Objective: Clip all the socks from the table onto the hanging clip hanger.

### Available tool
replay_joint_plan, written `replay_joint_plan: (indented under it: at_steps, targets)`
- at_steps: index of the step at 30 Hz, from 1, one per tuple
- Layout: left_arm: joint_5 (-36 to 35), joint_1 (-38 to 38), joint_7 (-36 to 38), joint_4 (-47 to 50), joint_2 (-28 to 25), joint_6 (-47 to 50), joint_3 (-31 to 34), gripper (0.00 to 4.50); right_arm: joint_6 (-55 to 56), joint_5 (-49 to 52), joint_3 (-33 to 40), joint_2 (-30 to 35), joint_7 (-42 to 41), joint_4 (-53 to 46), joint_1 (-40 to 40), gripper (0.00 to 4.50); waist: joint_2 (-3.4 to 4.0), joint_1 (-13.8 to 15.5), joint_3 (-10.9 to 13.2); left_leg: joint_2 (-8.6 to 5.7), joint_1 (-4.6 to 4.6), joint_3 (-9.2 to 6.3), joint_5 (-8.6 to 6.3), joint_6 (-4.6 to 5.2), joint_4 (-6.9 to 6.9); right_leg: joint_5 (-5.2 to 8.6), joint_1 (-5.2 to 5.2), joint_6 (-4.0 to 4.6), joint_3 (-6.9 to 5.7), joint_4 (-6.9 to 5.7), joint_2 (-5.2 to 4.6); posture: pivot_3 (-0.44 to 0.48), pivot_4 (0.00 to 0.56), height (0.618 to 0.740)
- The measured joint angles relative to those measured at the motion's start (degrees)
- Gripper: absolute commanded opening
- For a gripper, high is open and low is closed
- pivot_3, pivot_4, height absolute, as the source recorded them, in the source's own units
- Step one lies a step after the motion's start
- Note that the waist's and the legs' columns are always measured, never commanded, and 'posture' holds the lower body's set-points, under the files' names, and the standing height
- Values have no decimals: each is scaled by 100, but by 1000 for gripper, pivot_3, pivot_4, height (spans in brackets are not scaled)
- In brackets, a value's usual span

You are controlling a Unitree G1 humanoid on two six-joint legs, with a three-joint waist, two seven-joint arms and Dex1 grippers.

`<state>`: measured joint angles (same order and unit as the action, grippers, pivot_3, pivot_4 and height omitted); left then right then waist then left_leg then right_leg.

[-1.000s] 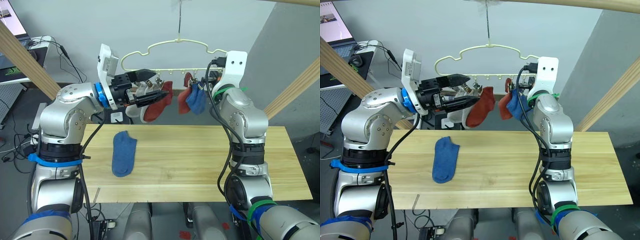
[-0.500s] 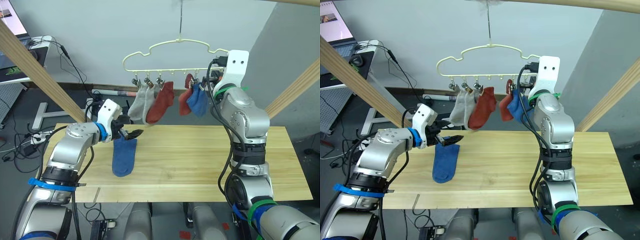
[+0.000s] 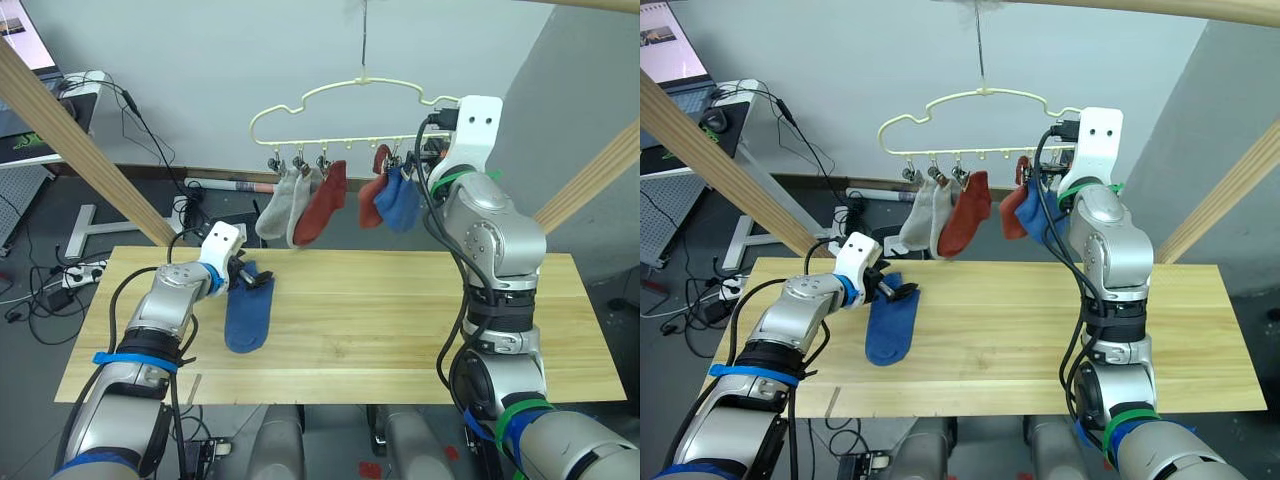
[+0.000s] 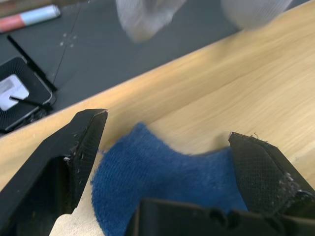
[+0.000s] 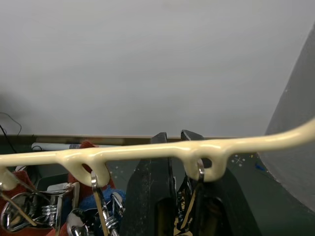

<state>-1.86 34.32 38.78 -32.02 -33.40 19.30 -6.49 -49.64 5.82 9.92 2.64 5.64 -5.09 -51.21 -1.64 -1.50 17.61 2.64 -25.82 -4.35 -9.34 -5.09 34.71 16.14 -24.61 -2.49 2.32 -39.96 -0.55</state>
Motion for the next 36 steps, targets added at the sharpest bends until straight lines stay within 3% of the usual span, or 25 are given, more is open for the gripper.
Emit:
replay_joint_plan:
  at_steps: [17,22,30,34,36]
  targets:
    - [91,-238,-48,301,-167,656,110,4500,-131,0,-2,1,42,-142,19,1,1,-20,-1,0,5,0,0,0,1,0,1,0,2,-4,0,52,295,740]
    - [100,-187,-30,305,-93,751,82,3396,-165,0,-1,11,42,-151,20,1,1,-22,-1,0,5,0,0,0,1,0,3,0,2,-5,0,48,295,740]
    - [98,-181,12,317,-52,763,65,1025,-210,-1,-1,13,51,-220,50,1,1,-24,-1,0,7,0,0,0,1,0,3,0,2,-7,0,54,292,740]
    - [-14,-167,-44,327,133,809,231,1025,-210,0,-2,12,51,-221,56,1,1,-23,-1,0,6,0,0,0,2,0,3,0,2,-6,0,54,292,740]
    - [-48,-158,-83,327,193,794,248,1654,-210,1,-3,11,50,-221,56,1,1,-22,-1,0,5,0,0,0,1,0,3,0,2,-5,0,54,292,740]
